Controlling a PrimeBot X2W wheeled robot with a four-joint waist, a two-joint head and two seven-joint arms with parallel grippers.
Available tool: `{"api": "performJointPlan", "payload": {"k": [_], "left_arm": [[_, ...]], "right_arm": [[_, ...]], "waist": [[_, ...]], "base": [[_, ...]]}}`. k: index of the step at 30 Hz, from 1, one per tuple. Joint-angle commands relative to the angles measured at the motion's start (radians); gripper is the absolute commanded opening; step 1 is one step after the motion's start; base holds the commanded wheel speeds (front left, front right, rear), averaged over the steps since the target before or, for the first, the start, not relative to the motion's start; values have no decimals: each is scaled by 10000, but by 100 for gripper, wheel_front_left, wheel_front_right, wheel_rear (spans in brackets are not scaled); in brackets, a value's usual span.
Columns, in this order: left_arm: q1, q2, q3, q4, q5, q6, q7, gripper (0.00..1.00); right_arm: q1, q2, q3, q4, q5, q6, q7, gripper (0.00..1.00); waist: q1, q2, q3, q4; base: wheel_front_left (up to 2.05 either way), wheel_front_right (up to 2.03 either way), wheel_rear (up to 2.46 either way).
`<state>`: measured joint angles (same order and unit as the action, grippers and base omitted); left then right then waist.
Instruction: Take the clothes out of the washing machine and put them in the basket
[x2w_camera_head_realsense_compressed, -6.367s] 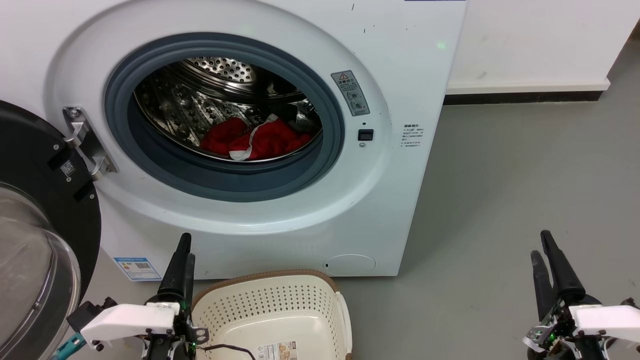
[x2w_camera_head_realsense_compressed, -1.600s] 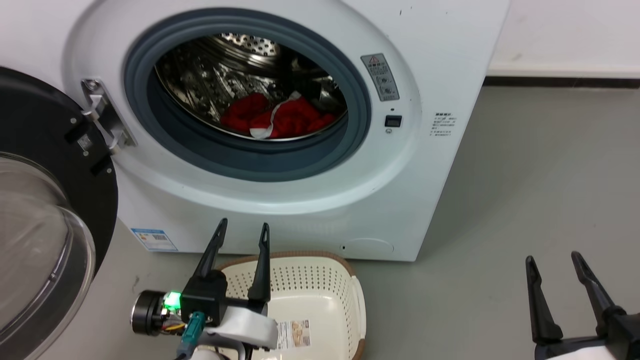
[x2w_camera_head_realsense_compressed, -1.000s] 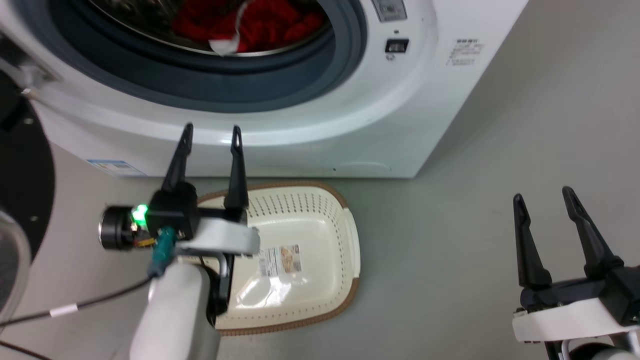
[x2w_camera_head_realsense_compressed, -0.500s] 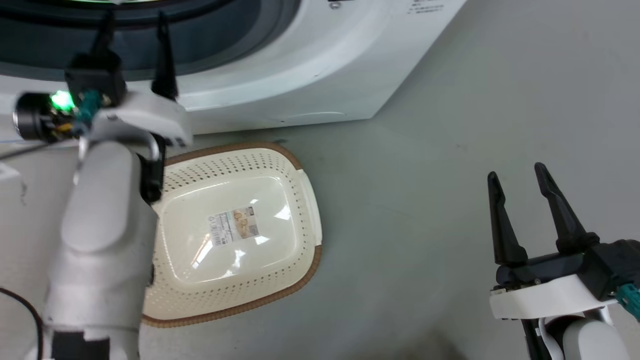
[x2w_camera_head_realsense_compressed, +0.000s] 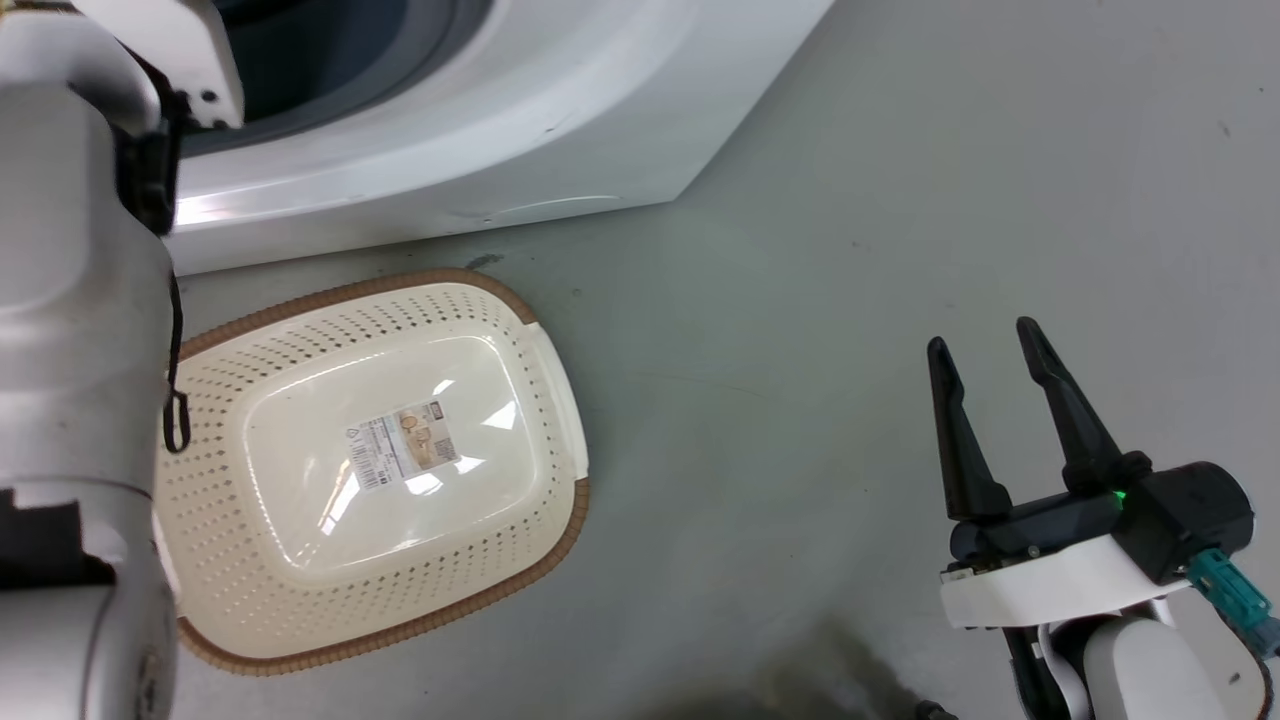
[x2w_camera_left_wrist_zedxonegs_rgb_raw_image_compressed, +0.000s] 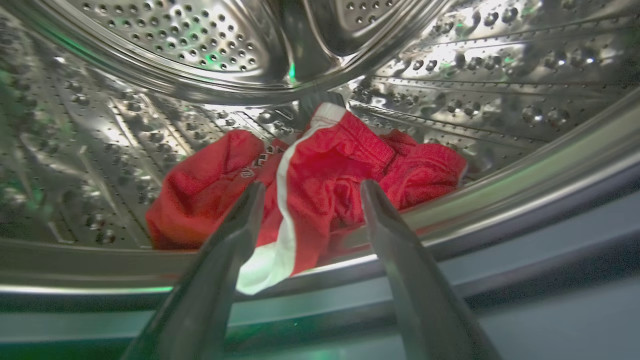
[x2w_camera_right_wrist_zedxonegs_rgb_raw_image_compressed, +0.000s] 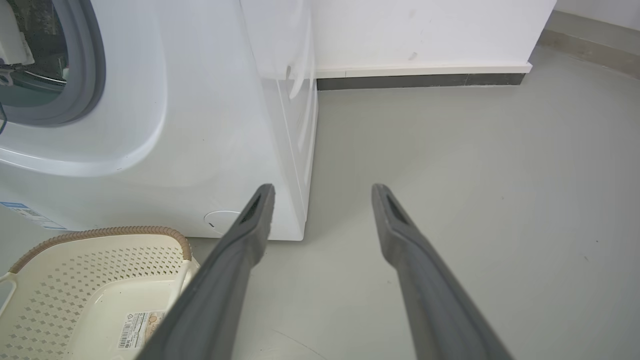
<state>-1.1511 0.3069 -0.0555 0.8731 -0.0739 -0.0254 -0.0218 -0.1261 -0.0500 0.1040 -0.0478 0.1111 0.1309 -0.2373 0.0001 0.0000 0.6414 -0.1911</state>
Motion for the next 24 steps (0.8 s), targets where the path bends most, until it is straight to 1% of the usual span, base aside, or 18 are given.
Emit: {"api": "performJointPlan", "payload": {"k": [1,2,7,12,16,23,24], "left_arm": [[-360,149,-28,234,-22,-96,280,100],[-799,373,-114,659,13,-215,889,100],[-1484,716,-220,1218,26,-345,1982,100],[-2128,1116,-292,1626,36,-407,3344,100],[-2528,1471,-420,1806,156,-297,4427,100],[-2756,1774,-503,2027,140,-68,6387,100],[-2726,1784,-500,2035,115,-11,6613,58]], "right_arm": [[-203,-6,84,57,90,-3,-75,100],[-253,-4,243,196,189,-3,-131,100],[-389,-6,367,336,331,-3,-216,100],[-482,-6,602,433,521,-3,-248,100],[-491,-6,794,519,689,-3,-269,100],[-468,-6,971,602,812,-3,-290,100],[-476,-4,994,608,835,-3,-290,100]], "waist": [[-1,0,108,-137],[-1,0,201,-329],[-1,0,380,-600],[-1,0,535,-945],[-1,0,617,-1214],[-1,0,678,-1407],[-1,0,678,-1425]], "base": [[0,0,0],[0,0,0],[0,0,0],[0,0,0],[0,0,0],[0,0,0],[0,0,0]]}}
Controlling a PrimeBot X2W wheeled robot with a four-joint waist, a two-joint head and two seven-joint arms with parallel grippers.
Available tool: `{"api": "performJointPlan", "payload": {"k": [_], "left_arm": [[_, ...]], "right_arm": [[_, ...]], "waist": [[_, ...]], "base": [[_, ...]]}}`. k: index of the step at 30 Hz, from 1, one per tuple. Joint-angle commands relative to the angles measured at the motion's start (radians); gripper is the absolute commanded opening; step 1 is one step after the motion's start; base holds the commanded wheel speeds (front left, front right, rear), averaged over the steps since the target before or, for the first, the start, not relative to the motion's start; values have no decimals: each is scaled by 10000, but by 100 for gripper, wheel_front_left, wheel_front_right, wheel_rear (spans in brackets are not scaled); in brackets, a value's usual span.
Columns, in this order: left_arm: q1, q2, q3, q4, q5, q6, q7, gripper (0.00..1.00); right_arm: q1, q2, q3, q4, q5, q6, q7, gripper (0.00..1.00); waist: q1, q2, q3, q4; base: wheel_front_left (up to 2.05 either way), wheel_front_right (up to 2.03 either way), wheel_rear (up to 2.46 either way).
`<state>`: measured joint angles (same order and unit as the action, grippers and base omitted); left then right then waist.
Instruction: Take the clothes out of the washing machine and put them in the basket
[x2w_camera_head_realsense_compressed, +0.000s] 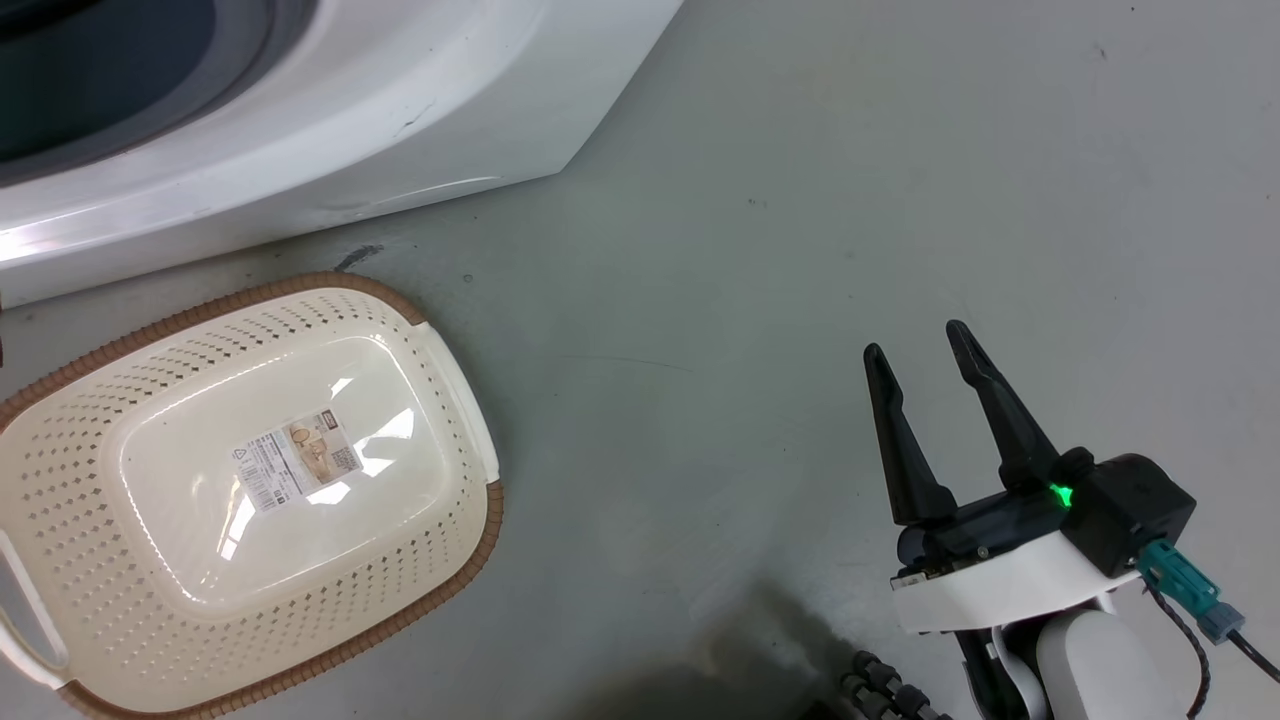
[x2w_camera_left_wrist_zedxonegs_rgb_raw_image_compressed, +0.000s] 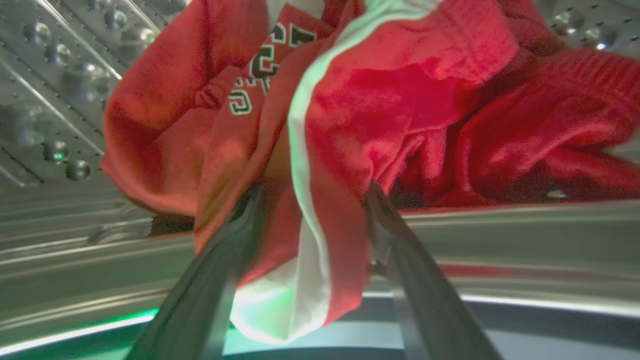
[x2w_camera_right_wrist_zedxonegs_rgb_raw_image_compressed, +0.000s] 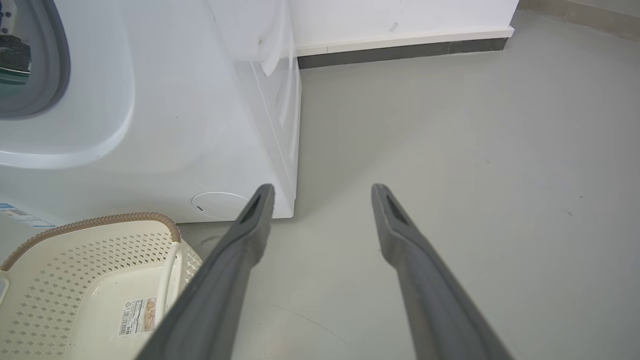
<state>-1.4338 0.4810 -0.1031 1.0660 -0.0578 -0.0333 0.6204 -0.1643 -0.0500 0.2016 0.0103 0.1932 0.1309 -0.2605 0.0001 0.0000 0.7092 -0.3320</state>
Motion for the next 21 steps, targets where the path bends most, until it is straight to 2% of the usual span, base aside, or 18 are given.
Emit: {"api": "performJointPlan", "payload": {"k": [1,2,6,11,16,21], "left_arm": [[136,45,-22,92,-57,72,390,27],[166,66,-13,-8,-70,139,434,0],[416,156,-11,-429,-142,278,415,0],[841,159,33,-1089,-237,536,-217,0],[1586,150,86,-1604,-333,676,-1561,0],[2546,-129,239,-1729,-639,688,-3450,0]], "right_arm": [[-107,-4,37,18,44,-3,-59,100],[-120,-6,52,5,61,-3,-60,100],[-142,-4,95,-23,127,-3,-63,100],[-163,-6,158,65,196,-3,-63,100],[-131,-6,124,170,202,-3,-63,100],[69,-6,-55,291,72,-3,-53,100]], "waist": [[-1,0,-1,-30],[-1,0,5,-43],[-1,0,-12,-70],[-1,0,-113,-70],[-1,0,-463,-46],[-1,0,-1165,83]], "base": [[0,0,0],[0,0,0],[0,0,0],[0,0,0],[0,0,0],[0,0,0]]}}
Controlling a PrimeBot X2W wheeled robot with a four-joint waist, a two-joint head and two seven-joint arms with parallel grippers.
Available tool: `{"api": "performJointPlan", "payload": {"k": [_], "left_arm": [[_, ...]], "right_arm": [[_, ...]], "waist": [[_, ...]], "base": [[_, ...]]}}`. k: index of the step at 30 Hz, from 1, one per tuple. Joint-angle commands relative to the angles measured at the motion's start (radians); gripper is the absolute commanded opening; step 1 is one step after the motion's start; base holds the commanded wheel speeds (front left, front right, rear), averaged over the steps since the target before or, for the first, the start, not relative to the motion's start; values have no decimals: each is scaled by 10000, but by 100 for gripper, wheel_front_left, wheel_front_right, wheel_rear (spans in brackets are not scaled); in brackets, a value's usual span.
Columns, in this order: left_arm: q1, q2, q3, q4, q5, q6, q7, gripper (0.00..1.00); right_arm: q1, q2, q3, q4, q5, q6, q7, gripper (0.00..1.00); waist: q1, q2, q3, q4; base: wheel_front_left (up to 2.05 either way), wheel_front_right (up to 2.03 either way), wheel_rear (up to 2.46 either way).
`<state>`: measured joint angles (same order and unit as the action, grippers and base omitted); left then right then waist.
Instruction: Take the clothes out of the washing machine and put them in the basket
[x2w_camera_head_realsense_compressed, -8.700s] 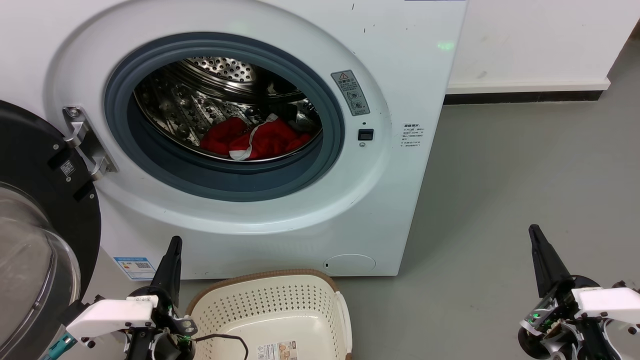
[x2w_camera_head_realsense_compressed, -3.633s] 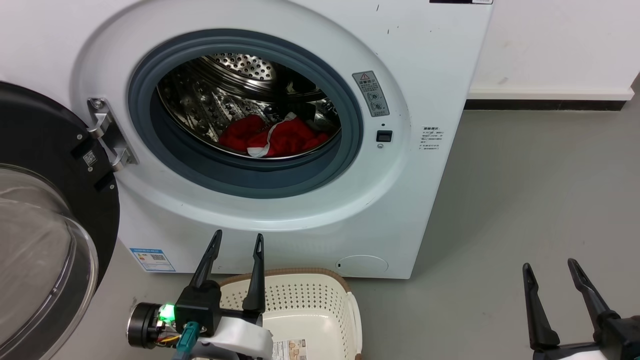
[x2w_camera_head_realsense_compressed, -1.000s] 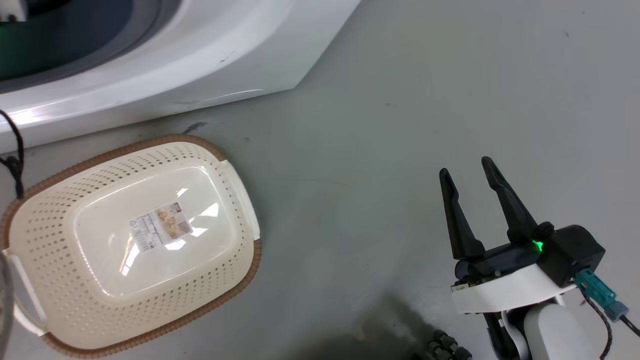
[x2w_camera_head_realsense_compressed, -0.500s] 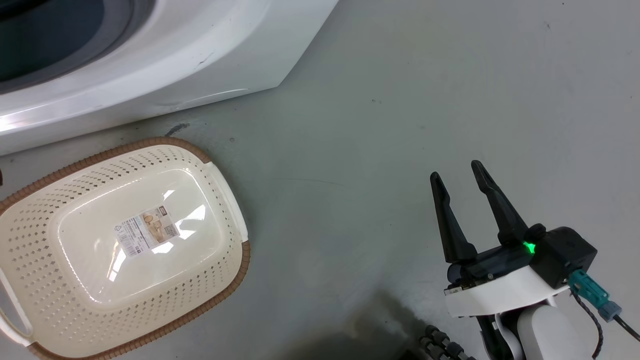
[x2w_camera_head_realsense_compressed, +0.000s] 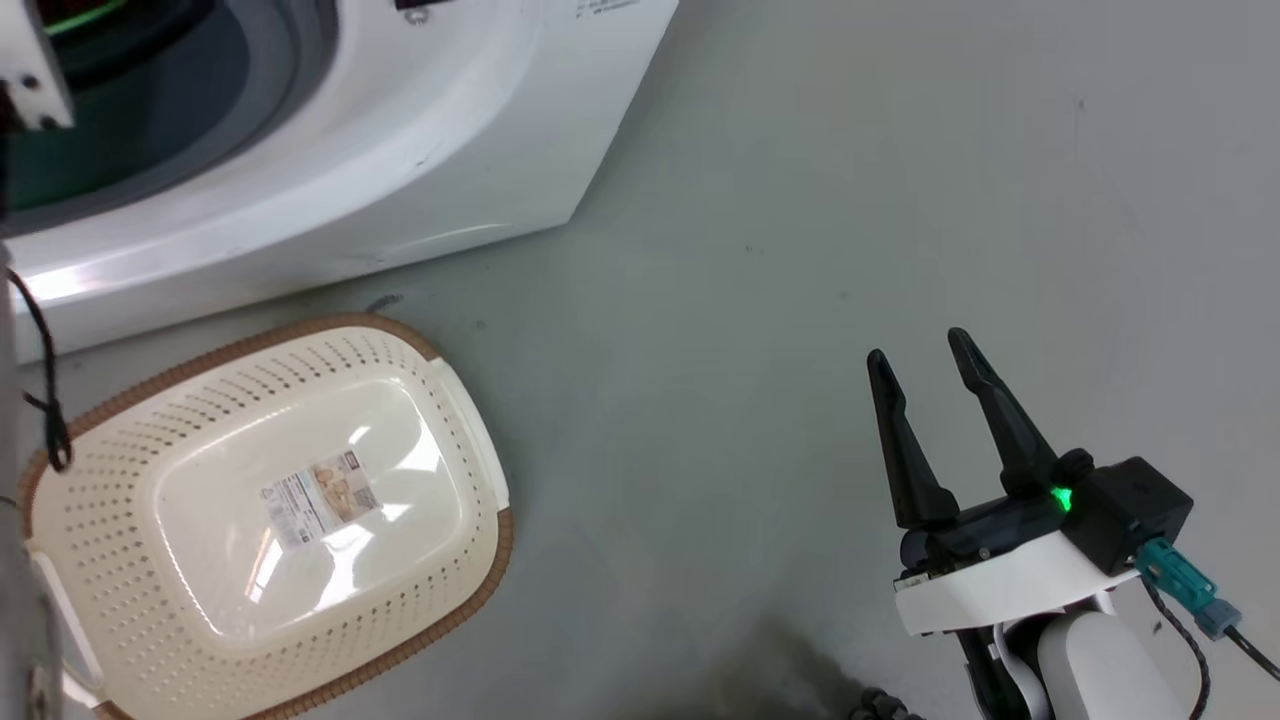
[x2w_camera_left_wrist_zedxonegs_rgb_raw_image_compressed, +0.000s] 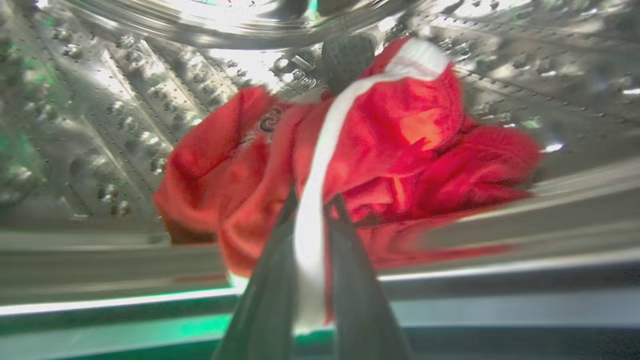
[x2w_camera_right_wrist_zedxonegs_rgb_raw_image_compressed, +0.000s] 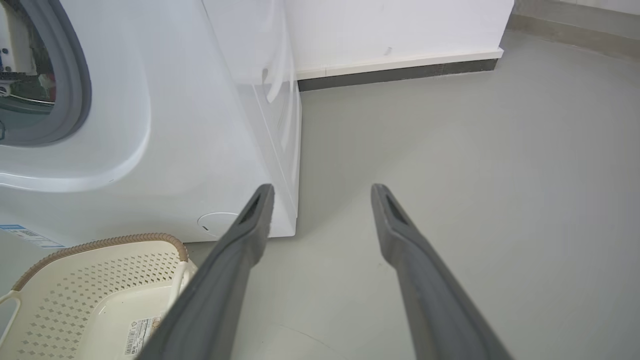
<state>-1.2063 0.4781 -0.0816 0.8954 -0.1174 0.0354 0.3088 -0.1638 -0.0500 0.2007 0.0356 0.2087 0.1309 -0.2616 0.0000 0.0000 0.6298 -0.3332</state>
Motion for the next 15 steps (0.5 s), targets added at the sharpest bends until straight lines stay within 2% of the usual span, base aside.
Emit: {"api": "performJointPlan", "payload": {"k": [1,10,15], "left_arm": [[486,-143,51,18,-98,22,-793,0],[2221,-805,383,1060,-776,-167,-4036,0],[2848,-1072,487,1619,-1021,-280,-5106,0]], "right_arm": [[118,-7,-92,59,-95,-3,-42,100],[779,-10,-501,64,-309,-3,151,100],[1145,-9,-691,-56,-361,-3,357,100]], "waist": [[0,0,-556,129],[0,0,-2289,484],[0,0,-2992,657]], "base": [[0,0,0],[0,0,0],[0,0,0]]}}
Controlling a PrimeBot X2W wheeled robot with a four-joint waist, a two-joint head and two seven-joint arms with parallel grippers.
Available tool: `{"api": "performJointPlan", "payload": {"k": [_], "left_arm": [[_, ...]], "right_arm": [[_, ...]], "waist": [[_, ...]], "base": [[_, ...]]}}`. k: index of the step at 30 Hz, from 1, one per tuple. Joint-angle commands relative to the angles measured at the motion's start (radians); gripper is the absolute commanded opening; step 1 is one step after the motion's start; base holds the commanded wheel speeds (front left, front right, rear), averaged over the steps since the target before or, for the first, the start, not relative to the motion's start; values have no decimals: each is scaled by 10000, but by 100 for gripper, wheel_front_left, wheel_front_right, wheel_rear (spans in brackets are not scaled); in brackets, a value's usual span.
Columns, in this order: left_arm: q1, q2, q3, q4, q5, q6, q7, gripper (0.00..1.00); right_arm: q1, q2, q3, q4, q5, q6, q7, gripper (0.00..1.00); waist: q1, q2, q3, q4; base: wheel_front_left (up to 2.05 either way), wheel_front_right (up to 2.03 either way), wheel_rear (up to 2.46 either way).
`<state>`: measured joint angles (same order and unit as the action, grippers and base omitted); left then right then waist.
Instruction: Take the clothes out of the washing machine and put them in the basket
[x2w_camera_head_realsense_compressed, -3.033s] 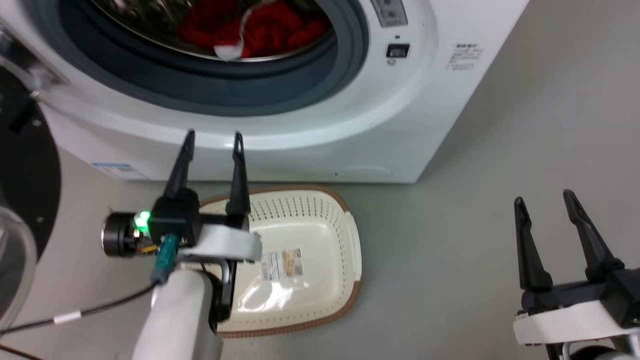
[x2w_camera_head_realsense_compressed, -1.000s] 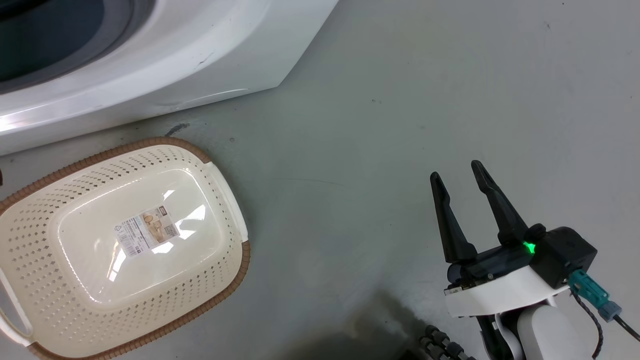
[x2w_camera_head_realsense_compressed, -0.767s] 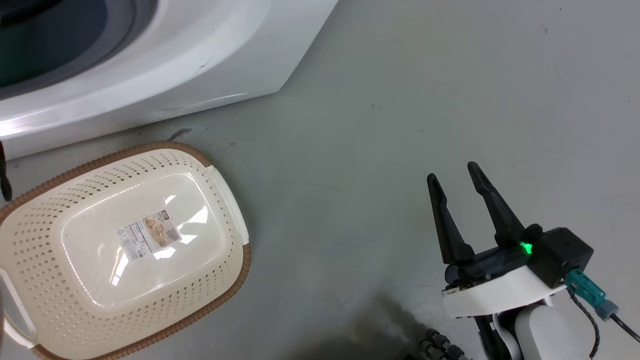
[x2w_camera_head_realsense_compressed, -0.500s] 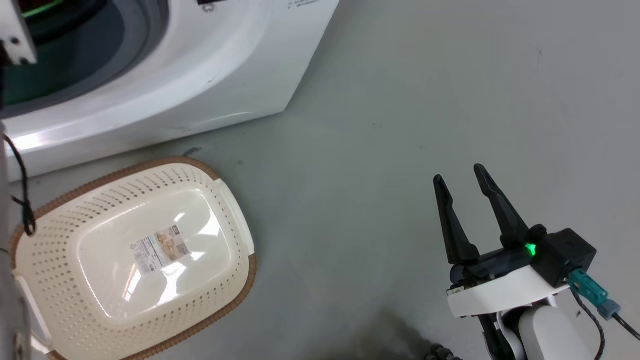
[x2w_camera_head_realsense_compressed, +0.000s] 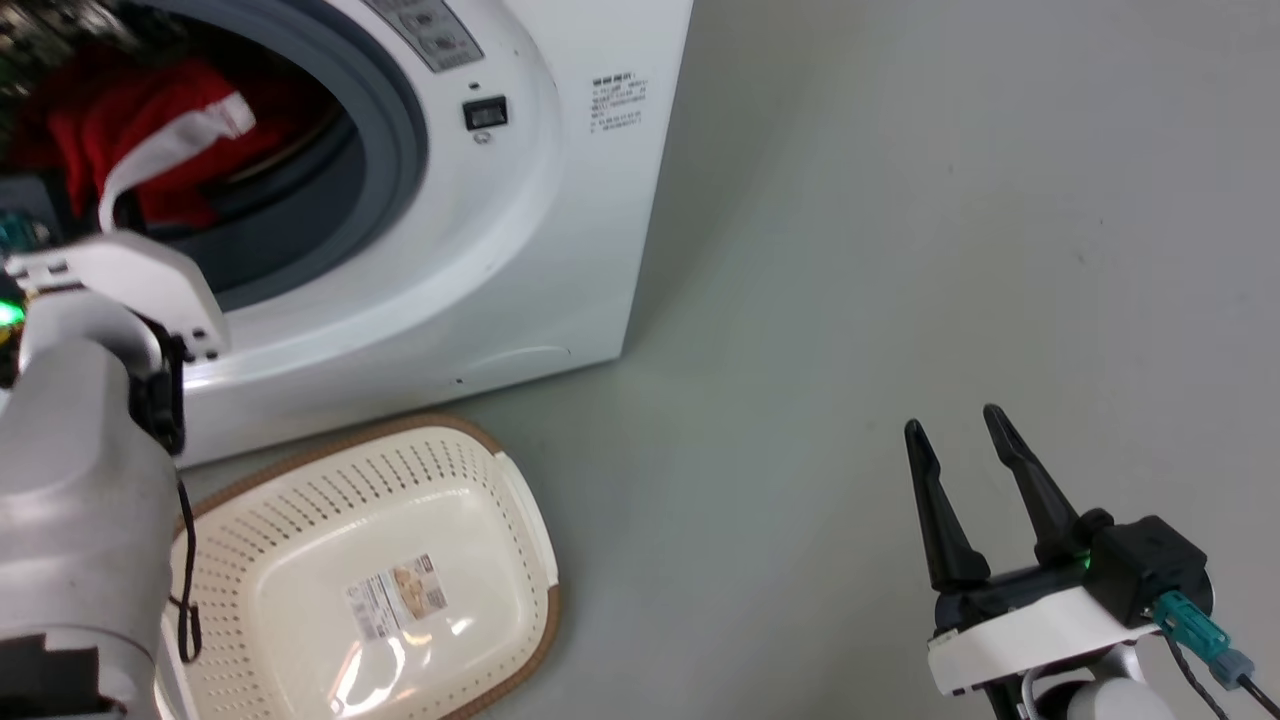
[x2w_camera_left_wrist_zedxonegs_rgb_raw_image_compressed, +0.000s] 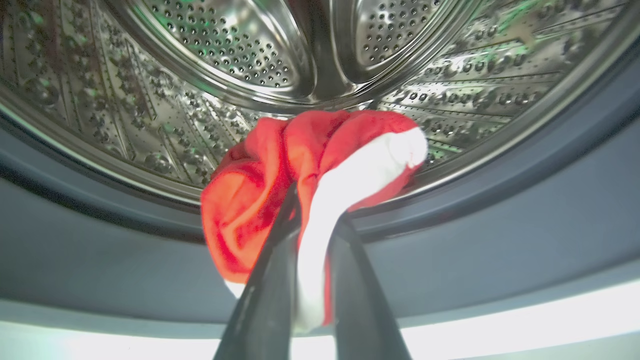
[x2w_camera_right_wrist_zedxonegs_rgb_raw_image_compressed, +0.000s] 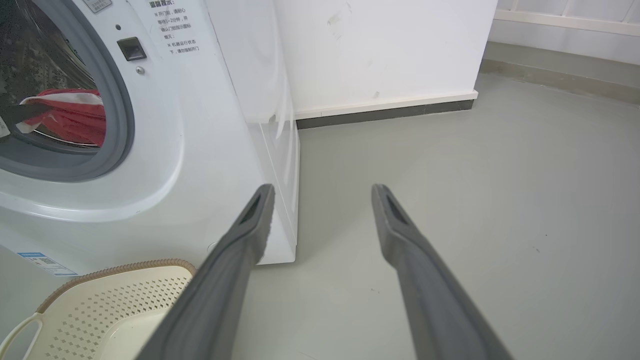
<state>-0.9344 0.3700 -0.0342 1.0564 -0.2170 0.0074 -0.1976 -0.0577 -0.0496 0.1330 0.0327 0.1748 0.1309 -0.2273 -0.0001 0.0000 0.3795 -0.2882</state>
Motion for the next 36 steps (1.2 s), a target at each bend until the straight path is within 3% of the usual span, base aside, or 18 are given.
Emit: {"api": "performJointPlan", "payload": {"k": [1,6,8,18,28,36], "left_arm": [[272,-39,56,110,-91,-39,-221,0],[1109,-376,94,221,-224,-164,-642,0],[1947,-679,176,-513,-198,-159,-691,0],[4236,-1391,499,-3559,171,-123,-687,0],[6964,-2365,636,-6940,508,-130,-679,0],[9119,-2965,282,-8419,405,-22,-680,0]], "right_arm": [[182,-13,-61,-60,-61,-3,67,100],[687,-13,-285,-255,-136,-3,319,100],[1062,-13,-389,-446,-196,-3,509,100],[1847,-13,-731,-960,-346,-3,950,100],[2475,-11,-908,-1367,-440,-3,1279,100],[2678,-11,-868,-1626,-515,-3,1461,100]], "waist": [[1,0,-675,247],[1,0,-1564,526],[1,0,-2225,764],[1,0,-3359,1398],[1,0,-3848,1965],[1,0,-3657,2419]], "base": [[0,0,0],[0,0,0],[0,0,0],[0,0,0],[0,0,0],[0,0,0]]}}
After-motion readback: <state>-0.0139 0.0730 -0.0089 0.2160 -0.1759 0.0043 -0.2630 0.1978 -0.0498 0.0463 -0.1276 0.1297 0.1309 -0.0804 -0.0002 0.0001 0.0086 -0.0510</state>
